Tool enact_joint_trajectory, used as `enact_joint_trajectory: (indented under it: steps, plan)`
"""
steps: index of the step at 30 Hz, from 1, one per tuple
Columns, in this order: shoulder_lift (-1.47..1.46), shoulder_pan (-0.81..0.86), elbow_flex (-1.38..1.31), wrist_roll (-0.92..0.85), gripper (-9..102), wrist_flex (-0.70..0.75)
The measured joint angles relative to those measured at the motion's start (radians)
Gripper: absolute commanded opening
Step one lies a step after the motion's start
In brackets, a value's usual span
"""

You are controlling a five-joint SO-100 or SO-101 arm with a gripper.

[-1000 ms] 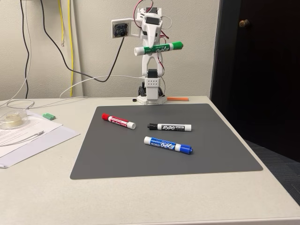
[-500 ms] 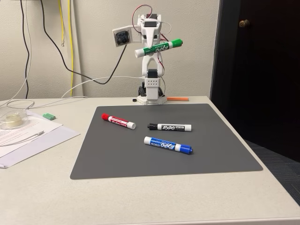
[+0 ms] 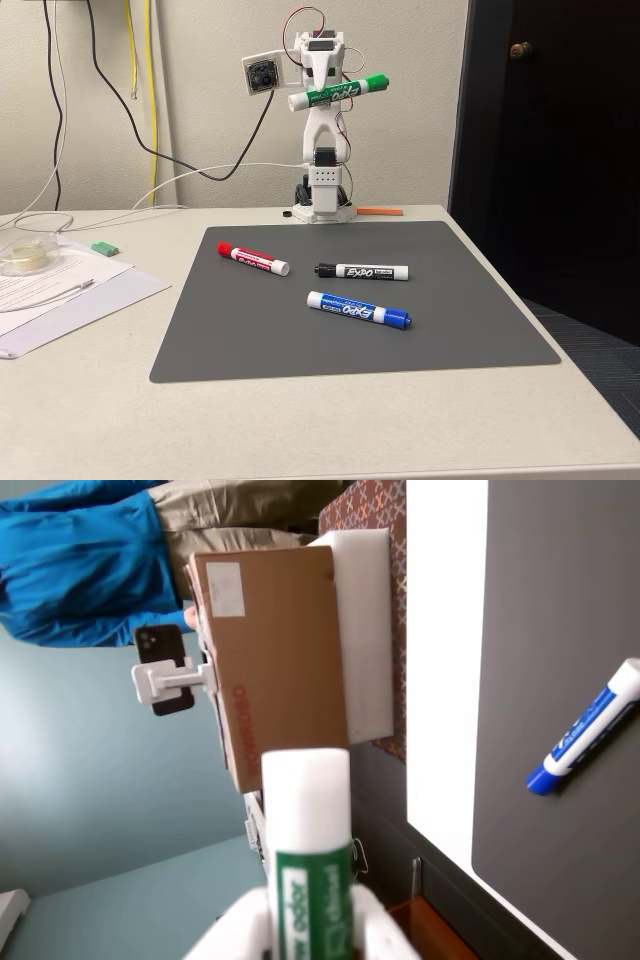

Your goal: Pick up the green marker.

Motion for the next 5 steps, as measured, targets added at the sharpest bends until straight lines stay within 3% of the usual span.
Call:
enact_joint_trajectory:
  steps: [5]
  plan:
    - [0.0,-0.005,0.0,0.0,0,0.0]
